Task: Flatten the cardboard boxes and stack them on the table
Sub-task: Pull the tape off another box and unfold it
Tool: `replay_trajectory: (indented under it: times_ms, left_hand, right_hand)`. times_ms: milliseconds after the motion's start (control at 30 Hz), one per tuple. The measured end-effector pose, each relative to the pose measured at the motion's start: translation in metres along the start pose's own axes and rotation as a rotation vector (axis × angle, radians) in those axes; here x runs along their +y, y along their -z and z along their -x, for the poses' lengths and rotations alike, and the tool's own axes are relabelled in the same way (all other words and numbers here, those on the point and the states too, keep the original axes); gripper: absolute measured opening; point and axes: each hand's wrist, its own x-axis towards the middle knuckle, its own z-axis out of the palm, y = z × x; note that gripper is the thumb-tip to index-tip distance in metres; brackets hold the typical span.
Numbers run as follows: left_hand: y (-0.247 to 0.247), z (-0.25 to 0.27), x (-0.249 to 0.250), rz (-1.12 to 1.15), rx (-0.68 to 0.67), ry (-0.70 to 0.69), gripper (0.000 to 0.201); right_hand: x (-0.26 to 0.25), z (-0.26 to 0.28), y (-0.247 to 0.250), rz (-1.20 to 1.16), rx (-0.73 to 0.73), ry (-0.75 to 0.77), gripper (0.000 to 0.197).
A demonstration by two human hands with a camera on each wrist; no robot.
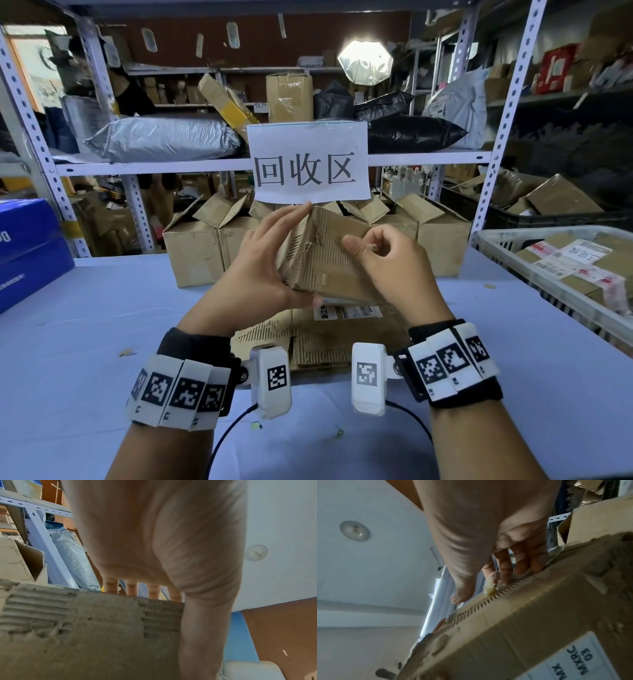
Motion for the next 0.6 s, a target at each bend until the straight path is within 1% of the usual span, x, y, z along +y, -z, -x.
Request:
replay_trajectory:
  times_ms: [133,333,467,600]
  left_hand:
    - [-0.001,-0.001,0.000,0.000,-0.012,-0.015,0.125]
    - [0.001,-0.001,-0.008,0.009,0.018,0.010,0.123]
    - [0.001,0.000,-0.008,0.023,0.029,0.028,0.122]
    - [0.002,-0.001,-0.007,0.021,0.023,0.035,0.122]
  right_hand:
    - [0.002,0.001,-0.002,0.005,0.077,0.014,0.027]
    - [0.008,-0.002,0.000,-0.059,0.072,-0.040,0.009]
    - [0.011,-0.003,0.002,-0.099,0.093,-0.074,0.016]
    - [0.015,-0.003,0.006,-0.098,0.144,-0.091,0.016]
